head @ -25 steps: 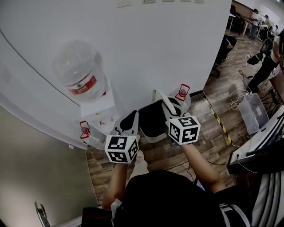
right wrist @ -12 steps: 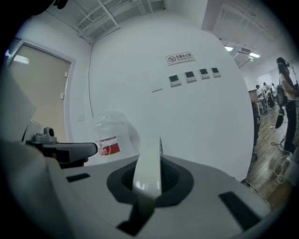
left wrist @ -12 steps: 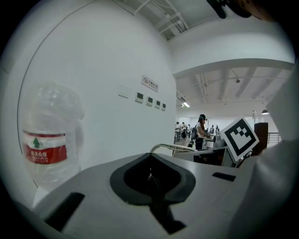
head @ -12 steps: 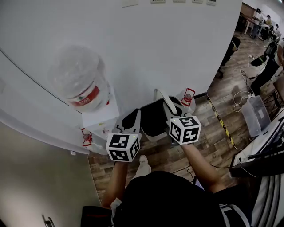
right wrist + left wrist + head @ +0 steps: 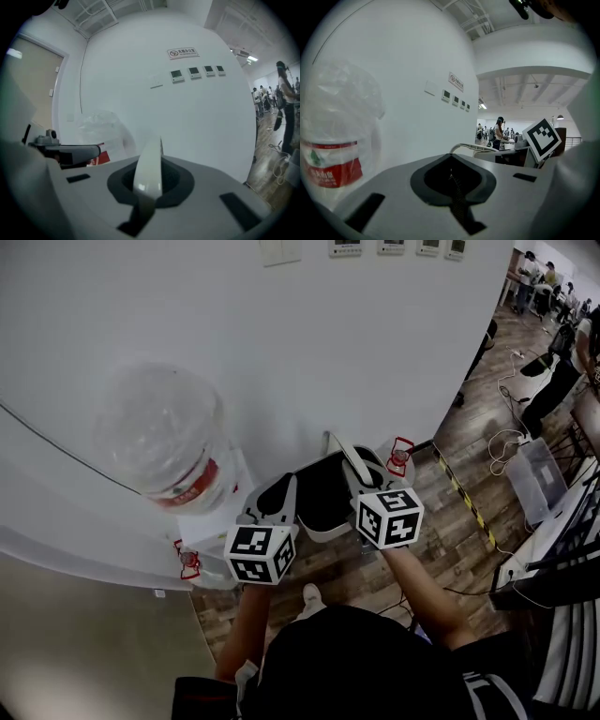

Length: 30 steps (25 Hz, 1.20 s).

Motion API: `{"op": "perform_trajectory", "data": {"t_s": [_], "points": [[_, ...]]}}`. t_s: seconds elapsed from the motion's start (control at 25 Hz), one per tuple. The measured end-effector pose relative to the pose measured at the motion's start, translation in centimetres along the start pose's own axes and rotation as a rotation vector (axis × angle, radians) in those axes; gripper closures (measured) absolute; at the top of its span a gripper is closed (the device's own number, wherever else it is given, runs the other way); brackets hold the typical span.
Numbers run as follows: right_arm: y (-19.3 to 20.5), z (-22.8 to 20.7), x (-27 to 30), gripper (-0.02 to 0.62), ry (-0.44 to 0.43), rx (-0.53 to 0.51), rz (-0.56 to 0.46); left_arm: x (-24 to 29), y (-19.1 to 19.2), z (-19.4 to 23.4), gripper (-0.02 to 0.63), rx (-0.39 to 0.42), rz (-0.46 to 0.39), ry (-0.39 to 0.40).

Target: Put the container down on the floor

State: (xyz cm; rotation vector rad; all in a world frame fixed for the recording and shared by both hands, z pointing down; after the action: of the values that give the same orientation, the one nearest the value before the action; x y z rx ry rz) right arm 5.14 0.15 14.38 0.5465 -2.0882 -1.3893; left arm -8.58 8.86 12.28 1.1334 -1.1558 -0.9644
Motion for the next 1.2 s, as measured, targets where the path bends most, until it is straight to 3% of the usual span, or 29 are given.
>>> {"op": "perform_trajectory", "data": {"t_s": [0.56, 0.72, 1.2], "points": [[-0.7, 1.9, 5.6, 0.566, 0.078, -0.008, 0.018, 1.9, 0.1, 6.2, 0.591, -0.022, 0.012, 0.105], [-0.3, 2.6, 6.8, 0.566, 0.090, -0.017, 0.025, 2.1, 0.3, 6.9, 0.591, -0.003, 0.017, 0.150], [1.1, 2.9, 8.0, 0.566, 0.102, 0.013, 0.054, 2.6, 1.7, 7.8, 0.591, -0.025, 0.045, 0.177]]}}
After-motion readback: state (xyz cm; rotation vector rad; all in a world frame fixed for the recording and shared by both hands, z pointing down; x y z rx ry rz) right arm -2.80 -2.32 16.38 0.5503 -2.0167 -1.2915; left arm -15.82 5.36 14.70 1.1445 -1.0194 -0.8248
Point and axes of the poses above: the fingertips, and each gripper's own axes: x forward along the fingers, z to its left, y out of its underside, the point moved 5 cm from there along -x, backward along the fingers, and after that the axes turned 4 degrees about x, right-handed, at the moved point
